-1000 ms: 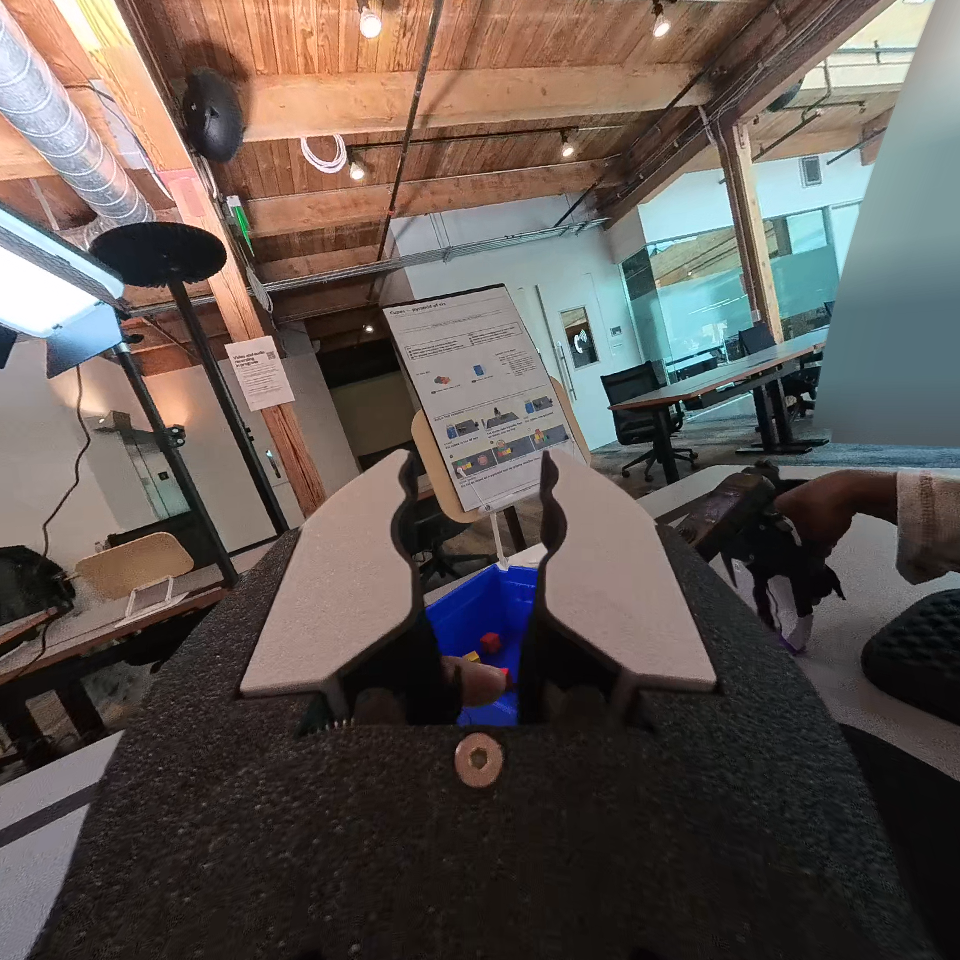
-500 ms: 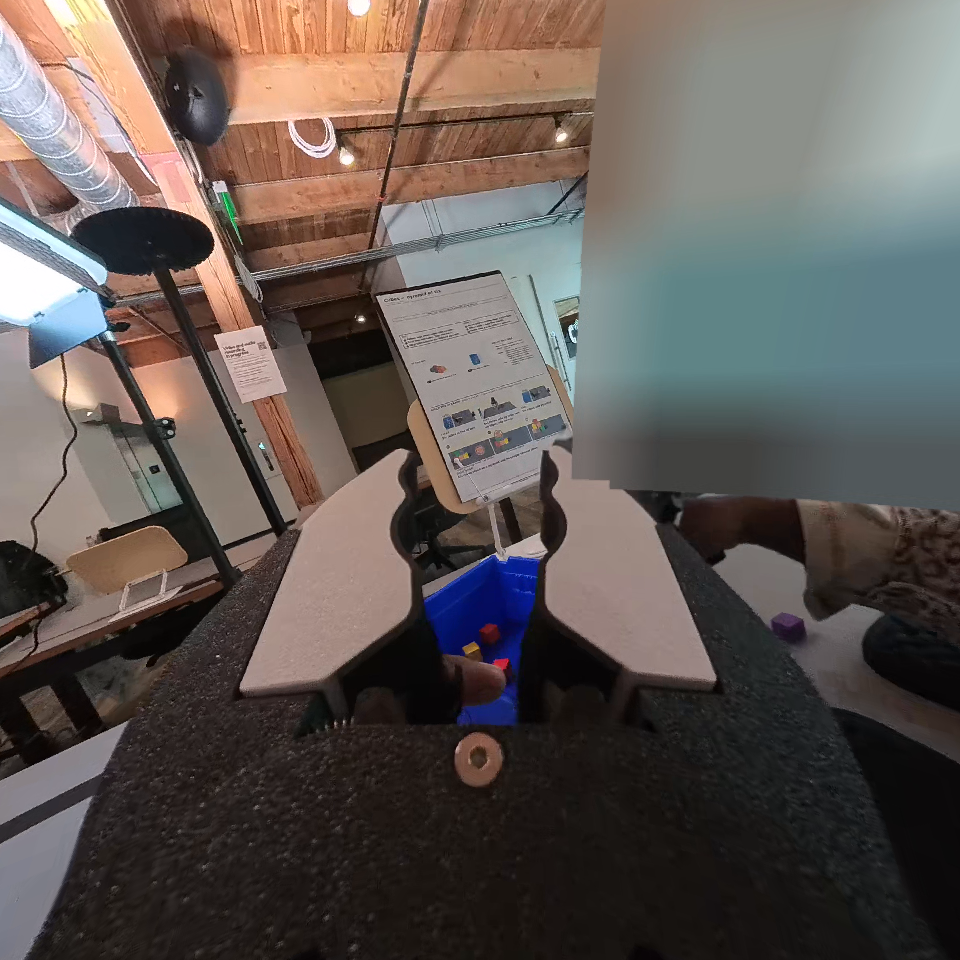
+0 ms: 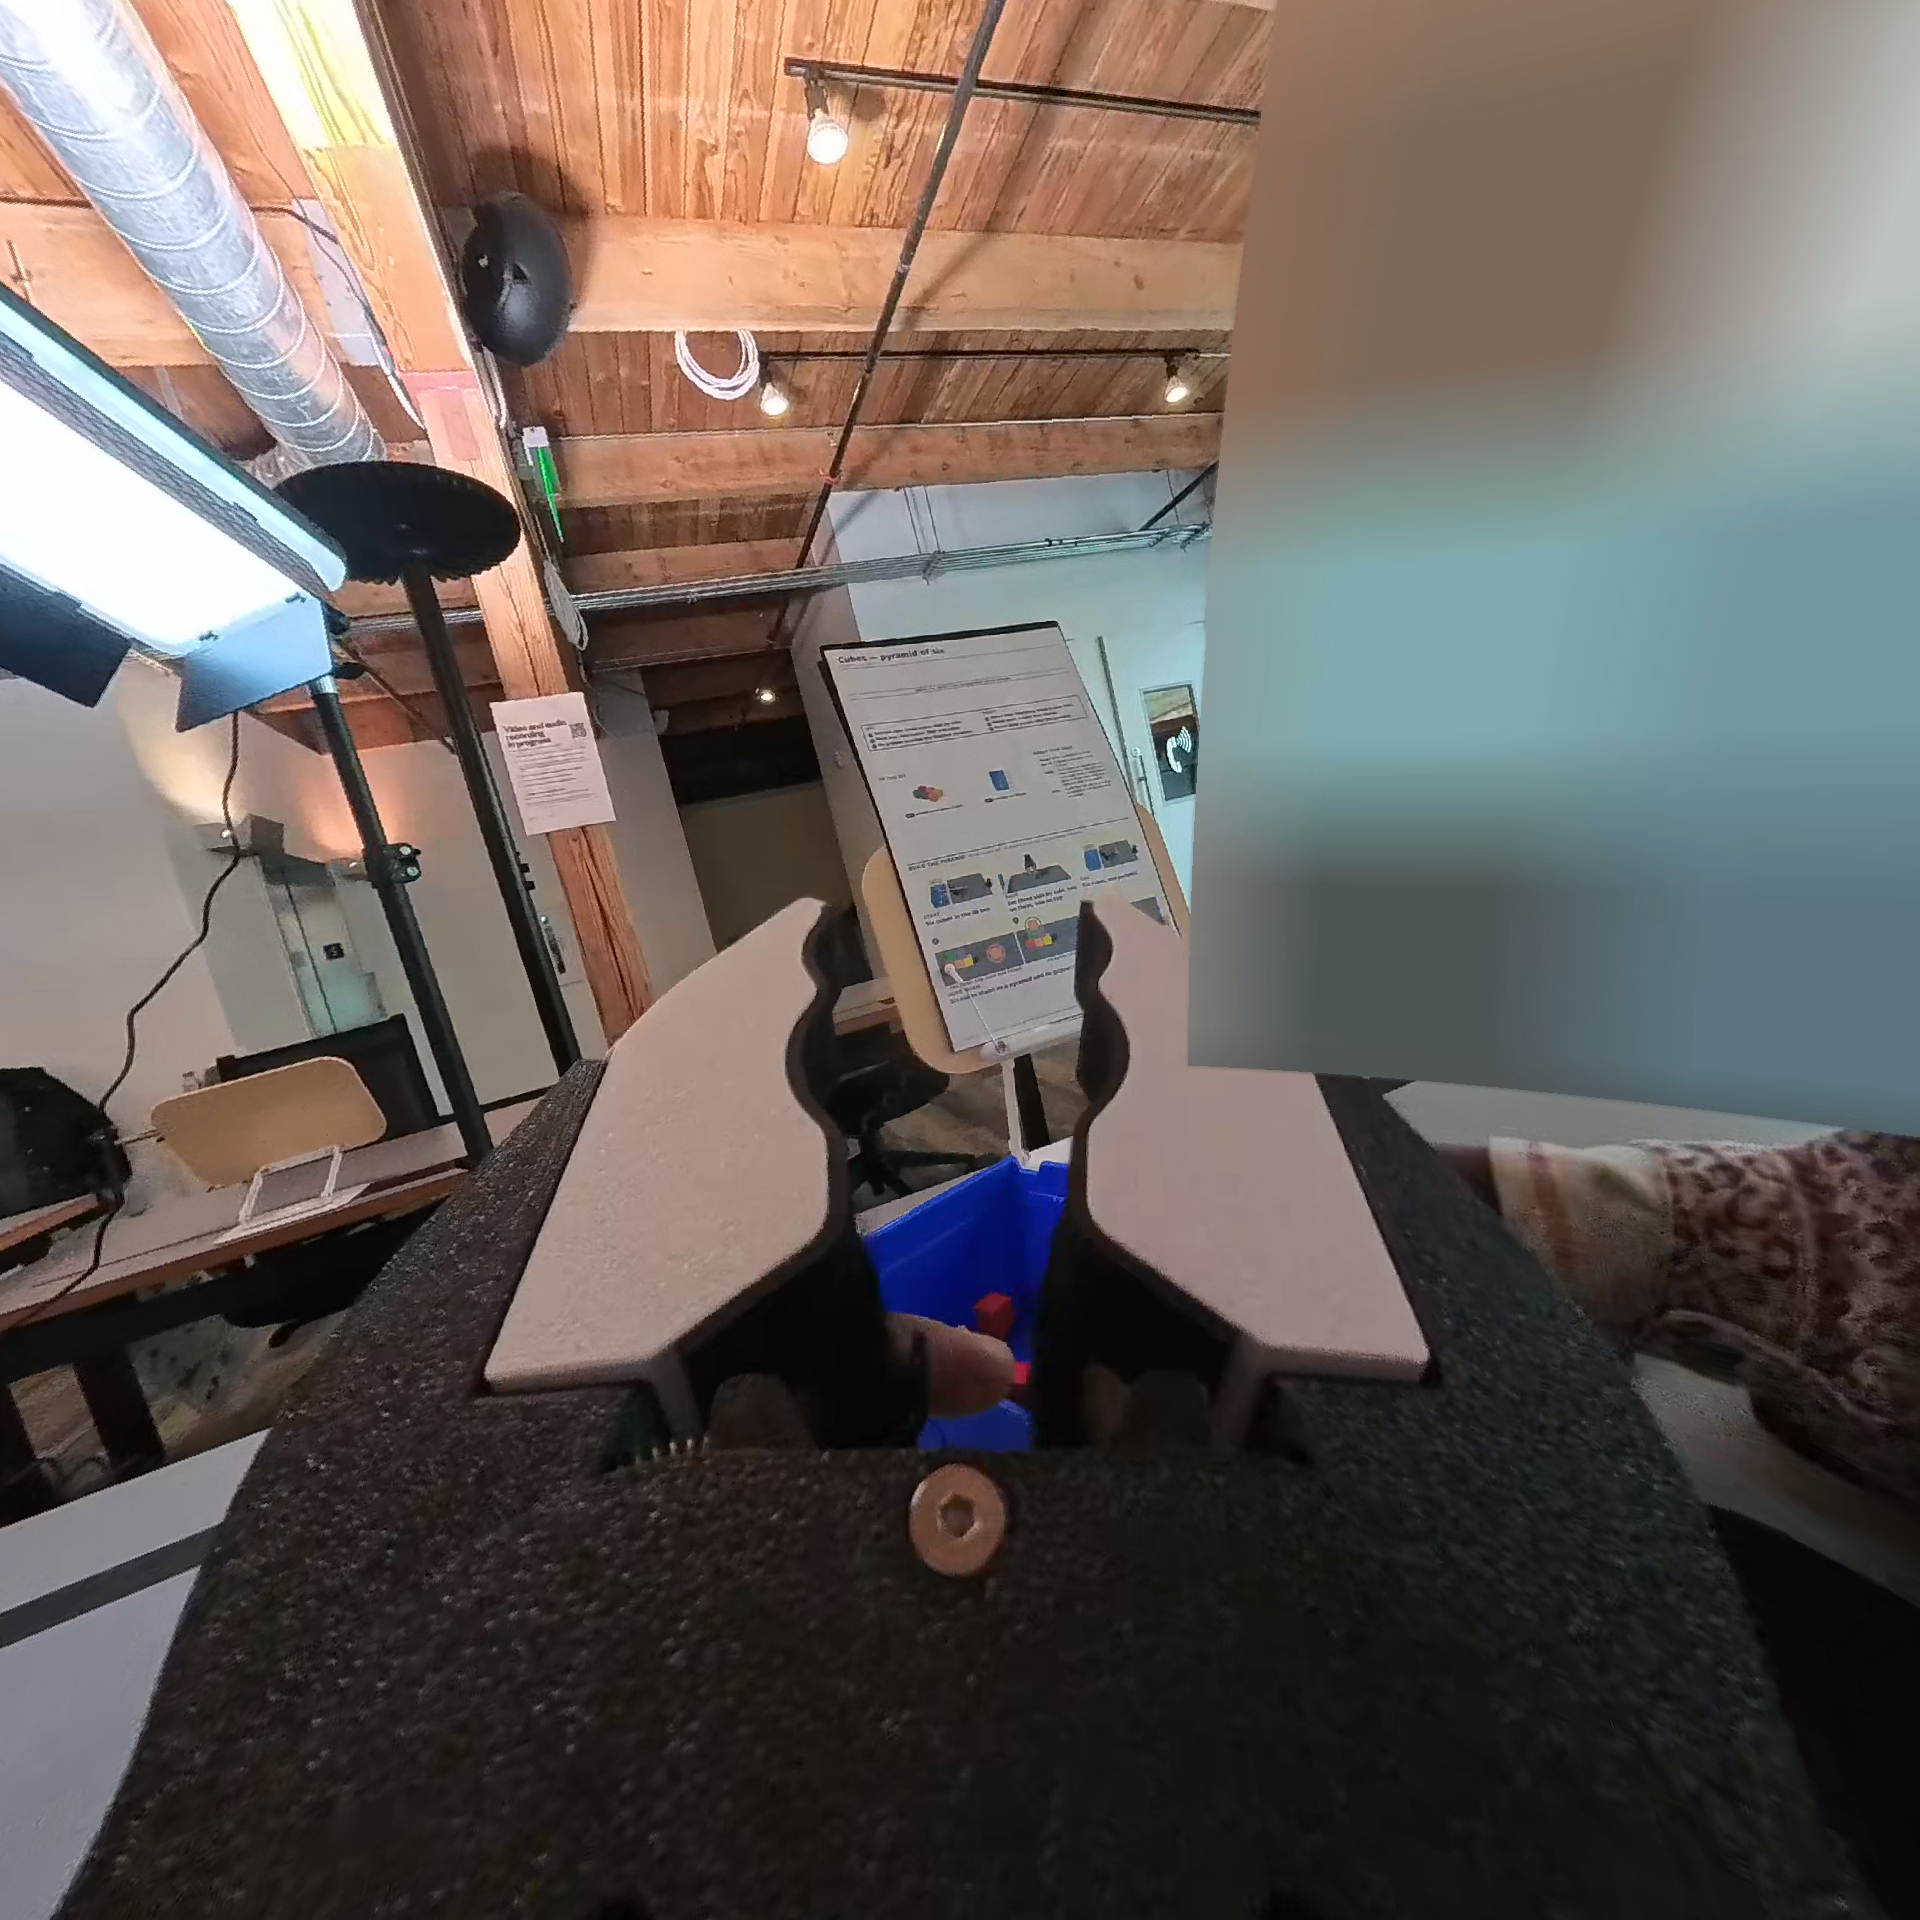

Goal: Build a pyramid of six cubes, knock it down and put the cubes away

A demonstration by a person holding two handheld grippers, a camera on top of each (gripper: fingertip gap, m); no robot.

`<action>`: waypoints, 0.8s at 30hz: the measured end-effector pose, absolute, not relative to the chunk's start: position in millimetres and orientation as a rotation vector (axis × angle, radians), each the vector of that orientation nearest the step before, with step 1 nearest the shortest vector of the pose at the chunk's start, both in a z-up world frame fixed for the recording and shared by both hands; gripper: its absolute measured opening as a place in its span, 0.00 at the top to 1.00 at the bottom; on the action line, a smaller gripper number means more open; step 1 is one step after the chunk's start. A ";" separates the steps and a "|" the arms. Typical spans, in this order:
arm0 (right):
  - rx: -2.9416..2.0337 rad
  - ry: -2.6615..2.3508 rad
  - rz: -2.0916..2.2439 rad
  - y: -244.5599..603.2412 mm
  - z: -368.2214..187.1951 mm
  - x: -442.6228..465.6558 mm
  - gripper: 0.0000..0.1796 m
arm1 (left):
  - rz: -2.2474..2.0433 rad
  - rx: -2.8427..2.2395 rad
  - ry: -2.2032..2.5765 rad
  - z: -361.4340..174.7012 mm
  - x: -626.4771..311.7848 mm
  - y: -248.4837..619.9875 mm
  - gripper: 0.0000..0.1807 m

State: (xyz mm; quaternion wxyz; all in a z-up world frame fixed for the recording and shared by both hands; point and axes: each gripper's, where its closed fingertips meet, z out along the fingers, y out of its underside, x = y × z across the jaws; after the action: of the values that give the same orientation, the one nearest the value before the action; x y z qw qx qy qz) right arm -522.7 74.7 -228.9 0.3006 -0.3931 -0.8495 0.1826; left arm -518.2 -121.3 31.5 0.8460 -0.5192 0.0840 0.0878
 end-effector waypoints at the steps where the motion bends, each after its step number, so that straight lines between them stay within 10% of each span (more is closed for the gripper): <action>1: -1.035 -2.210 0.525 70.5 -208.5 -508.8 0.87 | 0.186 -1.100 0.179 31.1 -517.7 -120.1 0.76; 7: -1.109 -2.141 0.647 80.5 -146.3 -361.3 0.88 | 0.192 -1.133 0.216 28.7 -507.1 -112.2 0.76; 24: -1.627 -2.245 0.514 162.9 -282.1 -235.4 0.88 | 0.131 -1.199 0.369 19.3 -461.0 -73.4 0.76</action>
State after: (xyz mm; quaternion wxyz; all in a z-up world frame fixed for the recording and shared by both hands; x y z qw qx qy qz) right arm -235.4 162.9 -282.1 0.1604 -0.5695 -0.7859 0.1799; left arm -461.0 -73.4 19.3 0.8077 -0.5605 0.1724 0.0613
